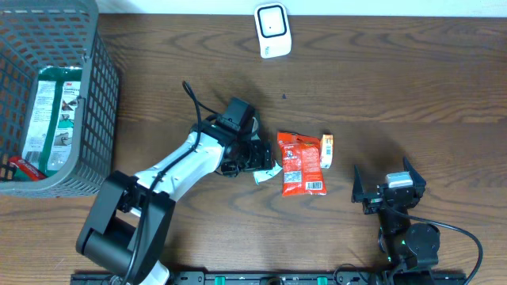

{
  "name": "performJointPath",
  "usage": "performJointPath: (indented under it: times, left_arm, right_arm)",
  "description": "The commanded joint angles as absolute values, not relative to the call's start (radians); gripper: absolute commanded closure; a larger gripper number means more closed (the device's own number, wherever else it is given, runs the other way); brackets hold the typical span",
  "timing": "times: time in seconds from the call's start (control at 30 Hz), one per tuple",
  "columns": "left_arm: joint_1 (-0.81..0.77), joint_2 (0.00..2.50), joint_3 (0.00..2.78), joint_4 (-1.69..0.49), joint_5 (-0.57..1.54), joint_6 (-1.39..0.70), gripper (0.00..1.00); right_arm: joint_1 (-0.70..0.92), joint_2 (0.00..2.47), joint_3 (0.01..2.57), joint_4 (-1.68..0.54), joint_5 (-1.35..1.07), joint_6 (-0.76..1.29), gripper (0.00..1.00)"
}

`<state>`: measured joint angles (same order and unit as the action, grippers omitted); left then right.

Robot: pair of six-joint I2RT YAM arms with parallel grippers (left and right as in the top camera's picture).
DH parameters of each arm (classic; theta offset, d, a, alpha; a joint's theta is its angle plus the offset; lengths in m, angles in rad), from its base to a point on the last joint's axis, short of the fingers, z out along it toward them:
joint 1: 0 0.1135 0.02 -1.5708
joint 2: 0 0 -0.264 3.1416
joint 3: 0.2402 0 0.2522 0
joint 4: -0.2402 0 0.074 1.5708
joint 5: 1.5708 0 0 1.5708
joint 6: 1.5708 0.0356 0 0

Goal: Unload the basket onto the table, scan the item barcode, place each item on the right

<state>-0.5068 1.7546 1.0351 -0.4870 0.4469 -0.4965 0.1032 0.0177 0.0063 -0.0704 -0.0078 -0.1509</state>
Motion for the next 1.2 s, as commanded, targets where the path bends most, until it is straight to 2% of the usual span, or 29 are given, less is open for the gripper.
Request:
performJointPath:
  times: [0.0, 0.07, 0.13, 0.17, 0.2, 0.27, 0.3, 0.9, 1.17]
  left_arm:
    - [-0.499, 1.694, 1.093, -0.489, 0.452, -0.49, 0.16]
    - [-0.499, 1.675, 1.093, -0.488, 0.444, -0.49, 0.2]
    - [-0.499, 1.669, 1.093, -0.492, 0.403, -0.49, 0.31]
    - [-0.499, 1.668, 1.093, -0.493, 0.378, -0.488, 0.44]
    - [-0.499, 1.668, 1.092, -0.493, 0.353, -0.482, 0.63]
    - [-0.499, 1.668, 1.092, -0.493, 0.306, -0.483, 0.87]
    - [-0.499, 1.668, 1.092, -0.492, 0.294, -0.483, 0.91]
    - [-0.503, 1.858, 1.064, -0.455, 0.276, -0.483, 0.92]
    - [-0.503, 1.805, 1.066, -0.458, 0.276, -0.483, 0.89]
  right_arm:
    - [0.107, 0.013, 0.006, -0.075, -0.012, -0.162, 0.01]
    - [0.106, 0.013, 0.006, -0.075, -0.012, -0.162, 0.01]
    - [0.107, 0.013, 0.006, -0.075, -0.012, -0.162, 0.01]
    - [0.106, 0.013, 0.006, -0.075, -0.012, -0.162, 0.01]
    - [0.107, 0.013, 0.006, -0.075, -0.012, -0.162, 0.01]
    - [0.106, 0.013, 0.006, -0.075, -0.012, -0.162, 0.01]
    - [0.107, 0.013, 0.006, -0.075, -0.012, -0.162, 0.01]
    - [0.107, 0.013, 0.006, -0.075, -0.012, -0.162, 0.01]
    - [0.107, 0.013, 0.006, -0.075, -0.012, -0.162, 0.01]
